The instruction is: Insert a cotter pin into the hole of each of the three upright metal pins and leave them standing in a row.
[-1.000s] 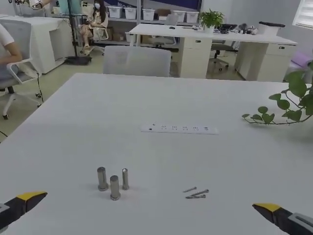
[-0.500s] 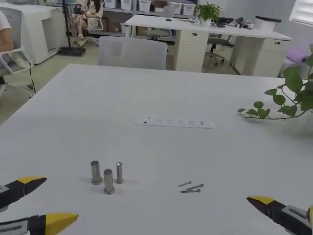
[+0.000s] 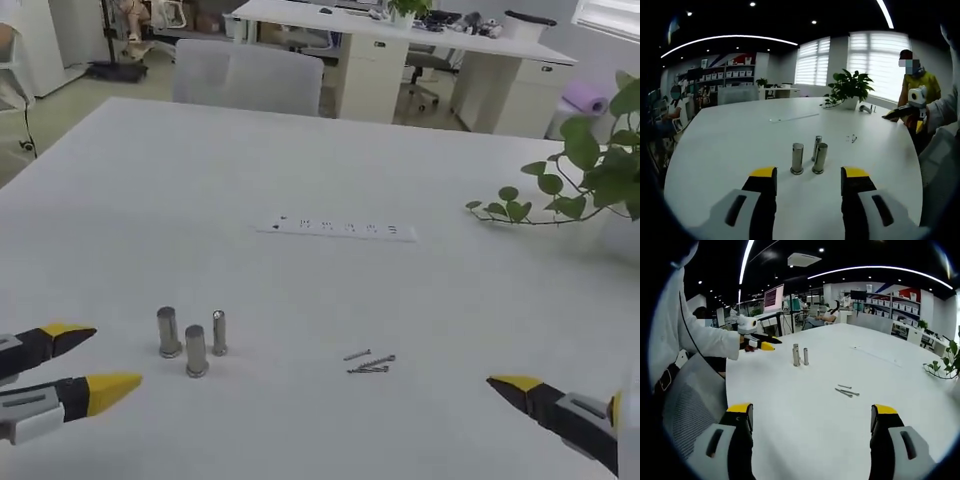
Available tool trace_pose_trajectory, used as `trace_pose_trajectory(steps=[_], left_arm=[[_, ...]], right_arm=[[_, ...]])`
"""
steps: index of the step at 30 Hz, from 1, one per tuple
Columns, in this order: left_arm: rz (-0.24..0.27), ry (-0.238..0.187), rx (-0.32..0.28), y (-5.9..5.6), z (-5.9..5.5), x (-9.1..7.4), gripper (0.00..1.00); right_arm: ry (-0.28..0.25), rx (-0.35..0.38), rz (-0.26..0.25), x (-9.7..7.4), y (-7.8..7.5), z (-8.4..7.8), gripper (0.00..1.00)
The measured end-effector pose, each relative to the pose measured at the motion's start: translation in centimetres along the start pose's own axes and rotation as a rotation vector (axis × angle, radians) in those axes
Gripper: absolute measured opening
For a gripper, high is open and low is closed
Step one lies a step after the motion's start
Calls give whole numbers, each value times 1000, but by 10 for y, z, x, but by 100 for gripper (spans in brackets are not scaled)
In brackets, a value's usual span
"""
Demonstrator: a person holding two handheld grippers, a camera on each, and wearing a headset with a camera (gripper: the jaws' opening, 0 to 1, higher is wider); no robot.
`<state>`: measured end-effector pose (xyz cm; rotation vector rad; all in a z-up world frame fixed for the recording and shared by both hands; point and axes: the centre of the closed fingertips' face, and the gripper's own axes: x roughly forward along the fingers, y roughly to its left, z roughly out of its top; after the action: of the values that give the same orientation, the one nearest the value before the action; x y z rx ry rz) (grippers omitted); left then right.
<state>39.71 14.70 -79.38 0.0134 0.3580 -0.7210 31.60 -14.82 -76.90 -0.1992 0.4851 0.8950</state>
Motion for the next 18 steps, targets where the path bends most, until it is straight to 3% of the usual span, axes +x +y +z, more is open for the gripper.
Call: trace_pose_trajectory(steps=[7,18], left_arm=[[-5,10,32,14,2,20,44],[-55,46,95,24,-2,53,36]], right_arm=[[12,-4,2,3,-1,-1,100],[19,2,-6,4,-5,2,100]])
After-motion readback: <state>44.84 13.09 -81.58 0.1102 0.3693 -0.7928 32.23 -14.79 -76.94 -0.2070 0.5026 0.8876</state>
